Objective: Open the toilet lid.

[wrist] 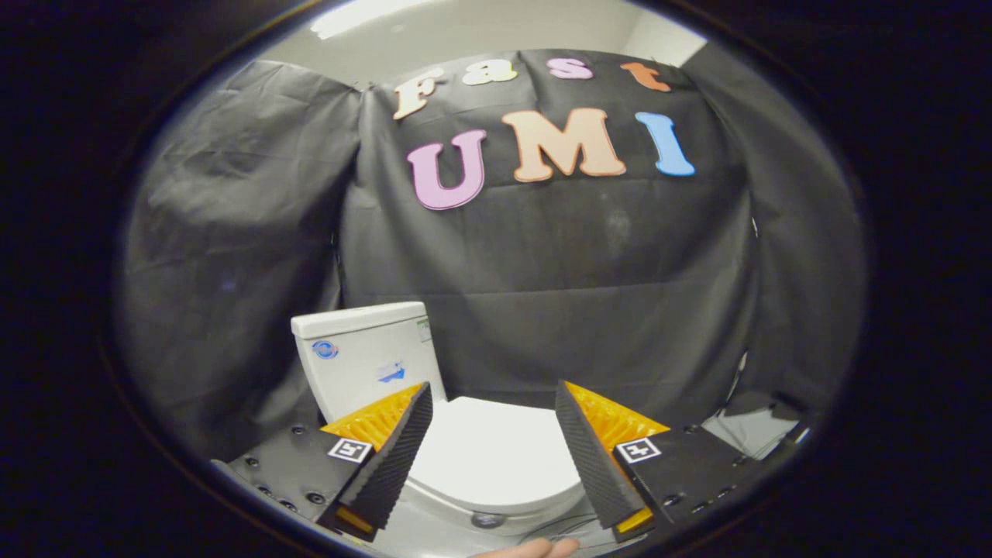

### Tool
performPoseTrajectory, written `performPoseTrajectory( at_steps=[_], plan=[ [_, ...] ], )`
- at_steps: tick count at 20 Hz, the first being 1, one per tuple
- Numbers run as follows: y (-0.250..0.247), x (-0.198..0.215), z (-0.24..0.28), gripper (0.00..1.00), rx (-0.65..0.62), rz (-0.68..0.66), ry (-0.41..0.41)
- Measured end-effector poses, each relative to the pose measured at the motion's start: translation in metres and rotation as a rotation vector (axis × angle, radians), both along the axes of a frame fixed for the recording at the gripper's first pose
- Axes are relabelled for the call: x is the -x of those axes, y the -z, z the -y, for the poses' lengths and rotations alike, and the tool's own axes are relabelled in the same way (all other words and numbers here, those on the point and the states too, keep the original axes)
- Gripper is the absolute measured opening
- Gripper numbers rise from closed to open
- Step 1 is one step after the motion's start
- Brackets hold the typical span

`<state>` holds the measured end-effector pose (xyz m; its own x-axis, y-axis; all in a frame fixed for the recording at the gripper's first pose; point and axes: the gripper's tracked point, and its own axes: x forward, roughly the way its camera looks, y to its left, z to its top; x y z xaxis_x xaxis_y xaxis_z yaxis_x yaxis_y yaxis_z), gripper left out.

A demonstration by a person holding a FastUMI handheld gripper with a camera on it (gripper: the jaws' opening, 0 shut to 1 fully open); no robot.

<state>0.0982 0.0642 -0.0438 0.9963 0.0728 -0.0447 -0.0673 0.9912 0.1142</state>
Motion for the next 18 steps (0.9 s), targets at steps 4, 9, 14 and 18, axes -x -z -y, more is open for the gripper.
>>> performPoseTrajectory(
  at_steps=[4, 9, 14, 18],
  plan=[
    [0.018, -0.008, -0.016, 0.97, -0.12, 0.003, 0.024],
    [0.035, -0.014, -0.042, 0.97, -0.204, 0.021, 0.027],
    [0.073, -0.014, -0.04, 0.97, -0.347, -0.029, 0.085],
    [0.097, -0.006, -0.029, 0.97, -0.554, -0.032, 0.144]
  ],
)
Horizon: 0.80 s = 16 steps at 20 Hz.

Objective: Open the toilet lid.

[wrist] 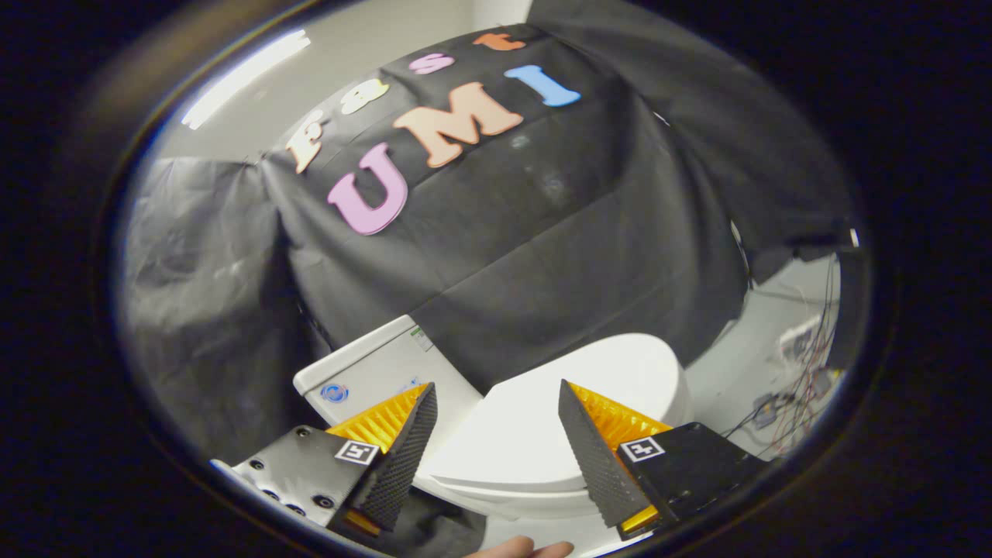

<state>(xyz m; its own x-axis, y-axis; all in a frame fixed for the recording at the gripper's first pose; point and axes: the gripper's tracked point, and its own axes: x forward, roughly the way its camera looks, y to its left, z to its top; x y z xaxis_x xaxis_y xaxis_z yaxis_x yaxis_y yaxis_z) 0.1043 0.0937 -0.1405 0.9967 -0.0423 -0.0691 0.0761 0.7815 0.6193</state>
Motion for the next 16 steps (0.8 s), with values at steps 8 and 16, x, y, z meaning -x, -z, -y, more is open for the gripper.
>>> performPoseTrajectory(
  at_steps=[8, 16],
  plan=[
    [0.087, 0.018, 0.017, 0.96, -0.331, -0.214, 0.156],
    [0.157, 0.046, 0.011, 0.96, -0.493, -0.368, 0.183]
  ],
)
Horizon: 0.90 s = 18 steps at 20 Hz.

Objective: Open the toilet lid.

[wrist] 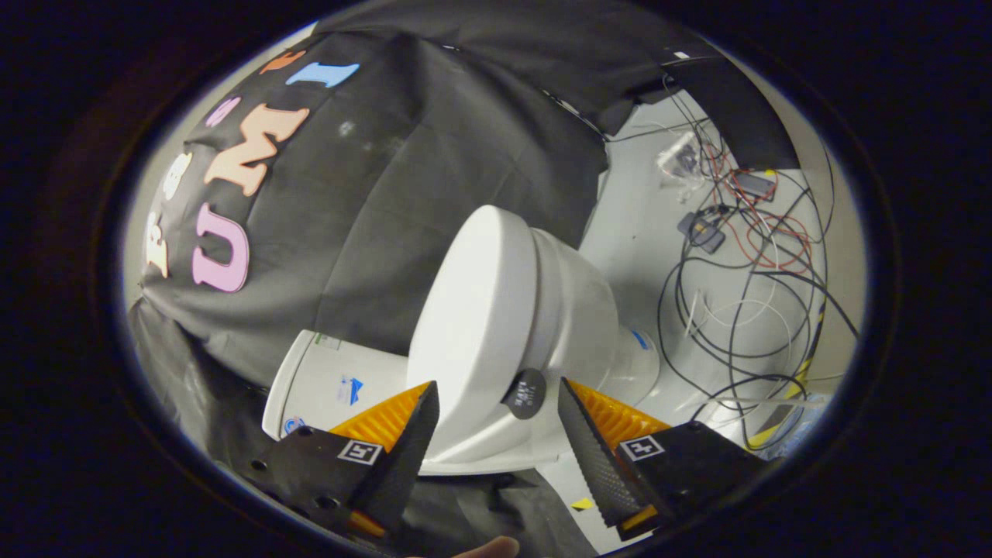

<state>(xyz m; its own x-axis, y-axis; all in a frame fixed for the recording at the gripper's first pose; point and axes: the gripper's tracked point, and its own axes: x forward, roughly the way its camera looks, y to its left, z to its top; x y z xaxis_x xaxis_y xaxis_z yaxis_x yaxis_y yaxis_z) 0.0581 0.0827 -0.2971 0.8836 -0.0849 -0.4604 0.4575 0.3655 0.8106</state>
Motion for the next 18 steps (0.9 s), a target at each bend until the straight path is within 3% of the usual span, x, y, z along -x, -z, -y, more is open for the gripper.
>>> performPoseTrajectory(
  at_steps=[8, 11, 12, 15, 17, 18],
  plan=[
    [0.039, -0.016, 0.001, 0.95, -0.187, 0.026, 0.041],
    [0.05, -0.026, -0.033, 0.74, -0.225, -0.01, -0.068],
    [0.045, -0.035, -0.035, 0.75, -0.22, 0.025, -0.074],
    [0.036, -0.038, -0.033, 0.37, -0.228, 0.037, -0.088],
    [0.036, -0.039, -0.03, 0.11, -0.2, -0.024, -0.092],
    [0.038, -0.036, -0.031, 0.11, -0.181, -0.046, -0.095]
  ],
)
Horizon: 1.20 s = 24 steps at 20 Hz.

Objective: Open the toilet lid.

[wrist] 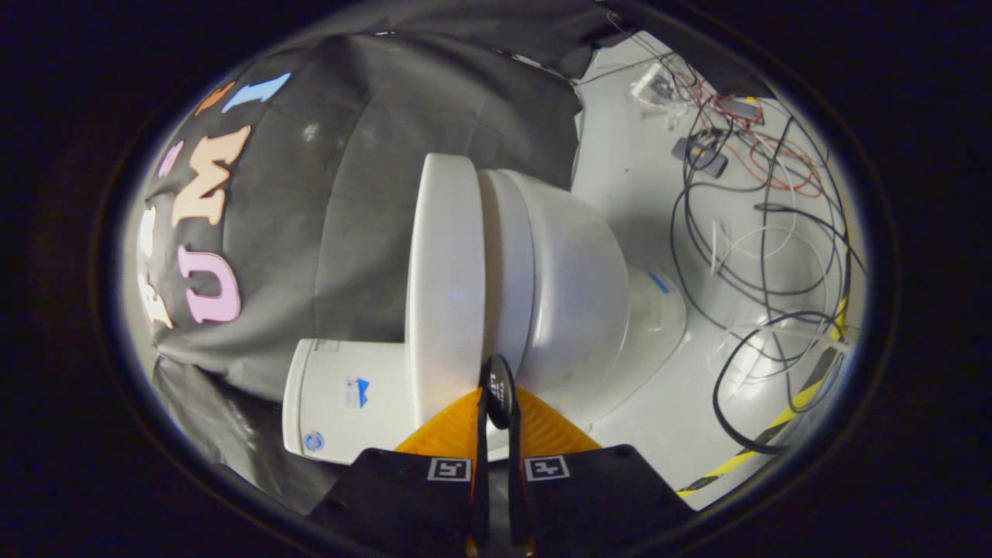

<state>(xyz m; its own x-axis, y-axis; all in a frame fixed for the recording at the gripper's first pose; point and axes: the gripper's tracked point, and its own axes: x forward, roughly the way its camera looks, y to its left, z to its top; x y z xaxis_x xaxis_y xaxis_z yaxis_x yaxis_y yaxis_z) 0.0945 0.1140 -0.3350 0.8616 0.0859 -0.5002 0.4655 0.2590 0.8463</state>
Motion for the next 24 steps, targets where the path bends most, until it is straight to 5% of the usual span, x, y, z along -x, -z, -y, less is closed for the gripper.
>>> performPoseTrajectory(
  at_steps=[5, 8, 11, 24],
  plan=[
    [-0.004, -0.007, 0.01, 0.11, -0.044, -0.031, 0.104],
    [-0.002, -0.003, 0.008, 0.11, 0.108, -0.064, 0.036],
    [-0.017, -0.007, 0.011, 0.11, 0.087, -0.016, 0.081],
    [-0.082, -0.013, -0.001, 0.04, 0.271, 0.056, 0.016]
  ],
)
